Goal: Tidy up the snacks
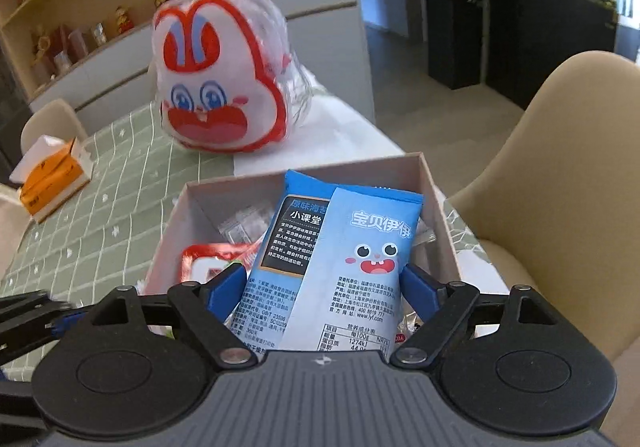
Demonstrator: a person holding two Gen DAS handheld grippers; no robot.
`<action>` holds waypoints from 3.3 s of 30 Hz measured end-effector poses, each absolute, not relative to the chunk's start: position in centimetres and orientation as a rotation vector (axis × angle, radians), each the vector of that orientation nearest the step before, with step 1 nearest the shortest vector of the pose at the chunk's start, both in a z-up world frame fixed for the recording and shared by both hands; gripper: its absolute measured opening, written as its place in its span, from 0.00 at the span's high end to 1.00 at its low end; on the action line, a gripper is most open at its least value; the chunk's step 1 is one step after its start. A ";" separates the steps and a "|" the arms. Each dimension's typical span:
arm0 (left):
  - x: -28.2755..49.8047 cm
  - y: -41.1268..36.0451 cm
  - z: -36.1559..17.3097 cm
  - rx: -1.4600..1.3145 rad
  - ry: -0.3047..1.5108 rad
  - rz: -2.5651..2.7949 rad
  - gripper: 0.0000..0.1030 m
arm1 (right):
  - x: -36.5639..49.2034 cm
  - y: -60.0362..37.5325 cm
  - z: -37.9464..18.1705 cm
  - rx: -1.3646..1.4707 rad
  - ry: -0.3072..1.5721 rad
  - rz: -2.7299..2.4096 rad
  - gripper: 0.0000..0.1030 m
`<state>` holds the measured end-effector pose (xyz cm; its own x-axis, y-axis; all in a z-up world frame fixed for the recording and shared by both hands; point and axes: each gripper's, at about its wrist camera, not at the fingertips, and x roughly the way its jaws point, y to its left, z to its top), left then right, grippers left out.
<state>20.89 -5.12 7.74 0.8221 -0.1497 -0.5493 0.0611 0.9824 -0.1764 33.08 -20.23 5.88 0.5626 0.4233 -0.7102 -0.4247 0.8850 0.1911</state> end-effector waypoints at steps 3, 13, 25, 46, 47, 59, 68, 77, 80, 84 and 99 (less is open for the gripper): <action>17.4 -3.4 9.9 -0.211 0.468 -0.087 0.59 | 30.9 -21.2 8.1 0.051 0.736 0.514 0.16; 8.3 -2.6 9.2 -0.193 0.431 -0.084 0.59 | 19.5 -21.0 11.5 0.011 0.498 0.514 0.15; 8.6 0.1 4.4 -0.312 0.605 -0.146 0.59 | 33.7 -17.2 5.6 -0.033 0.966 0.363 0.19; 0.2 -3.8 3.4 -0.093 0.446 -0.122 0.76 | 6.1 -22.0 3.9 0.122 0.514 0.422 0.18; -0.3 -4.2 3.3 -0.069 0.429 -0.117 0.79 | 5.1 -21.6 3.4 0.114 0.499 0.410 0.18; -2.0 -5.0 2.0 -0.062 0.460 -0.012 0.83 | -0.3 -20.5 0.6 0.050 0.410 0.308 0.18; -2.0 -4.9 1.9 -0.056 0.465 -0.015 0.83 | -0.4 -20.4 -0.1 0.045 0.416 0.295 0.18; -1.9 -5.0 1.9 -0.053 0.468 -0.013 0.83 | -0.3 -20.3 -0.2 0.044 0.421 0.304 0.18; -1.9 -5.0 1.9 -0.052 0.466 -0.012 0.83 | -0.3 -20.3 -0.3 0.042 0.422 0.307 0.18; -2.0 -4.9 1.9 -0.050 0.468 -0.013 0.83 | -0.3 -20.3 -0.3 0.039 0.422 0.309 0.18; -2.0 -5.1 1.8 -0.044 0.464 -0.018 0.83 | -0.3 -20.3 -0.3 0.039 0.420 0.306 0.18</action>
<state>-2.02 -5.11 1.85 0.8943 -0.0269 -0.4467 0.0070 0.9989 -0.0462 -0.31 -20.27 -0.35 0.8681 0.3001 -0.3955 -0.2840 0.9536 0.1003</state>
